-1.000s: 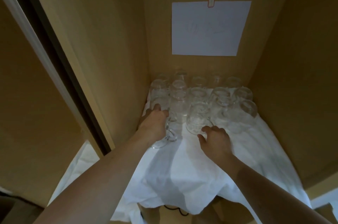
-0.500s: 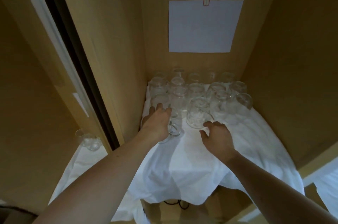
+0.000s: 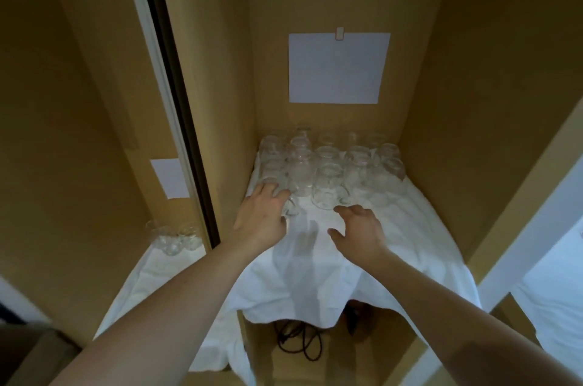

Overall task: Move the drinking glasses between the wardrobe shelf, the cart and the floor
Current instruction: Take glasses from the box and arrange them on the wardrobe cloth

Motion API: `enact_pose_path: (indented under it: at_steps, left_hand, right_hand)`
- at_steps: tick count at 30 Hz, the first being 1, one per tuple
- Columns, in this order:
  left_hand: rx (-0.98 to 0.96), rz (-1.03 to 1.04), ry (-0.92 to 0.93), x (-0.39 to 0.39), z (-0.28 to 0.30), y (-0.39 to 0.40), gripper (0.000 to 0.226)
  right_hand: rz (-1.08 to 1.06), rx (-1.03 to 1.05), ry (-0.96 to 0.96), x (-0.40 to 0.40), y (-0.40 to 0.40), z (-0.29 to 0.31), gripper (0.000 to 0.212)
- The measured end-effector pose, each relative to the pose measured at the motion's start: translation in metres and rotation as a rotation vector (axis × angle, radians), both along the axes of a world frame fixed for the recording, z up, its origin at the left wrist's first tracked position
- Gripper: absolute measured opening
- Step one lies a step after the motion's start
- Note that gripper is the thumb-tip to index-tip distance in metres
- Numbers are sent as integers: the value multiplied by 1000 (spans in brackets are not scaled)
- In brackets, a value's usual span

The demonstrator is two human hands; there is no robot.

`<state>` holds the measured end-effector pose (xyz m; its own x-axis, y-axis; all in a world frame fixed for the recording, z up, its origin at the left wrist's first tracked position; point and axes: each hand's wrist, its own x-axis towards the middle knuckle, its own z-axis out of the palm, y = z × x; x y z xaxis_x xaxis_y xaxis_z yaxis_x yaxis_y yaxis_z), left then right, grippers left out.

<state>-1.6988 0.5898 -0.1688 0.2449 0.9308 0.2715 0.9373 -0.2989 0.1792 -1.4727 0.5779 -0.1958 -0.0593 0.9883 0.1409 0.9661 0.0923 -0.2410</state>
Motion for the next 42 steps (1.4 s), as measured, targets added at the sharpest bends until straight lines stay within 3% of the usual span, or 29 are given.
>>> enact_pose_path:
  at_steps: [17,32,42]
  left_hand:
    - [-104,230,-26,-70,-21,-176,55]
    - [-158,398,-93,-255,-29,-223,63]
    - [-175,382,-133,-363,-49,-228,63]
  right_hand:
    - [264,-46,38,-81,-117,-17,59]
    - [356,-130,48,-269,-154,-31,60]
    - [319,-159,28,-383,-172,-44,59]
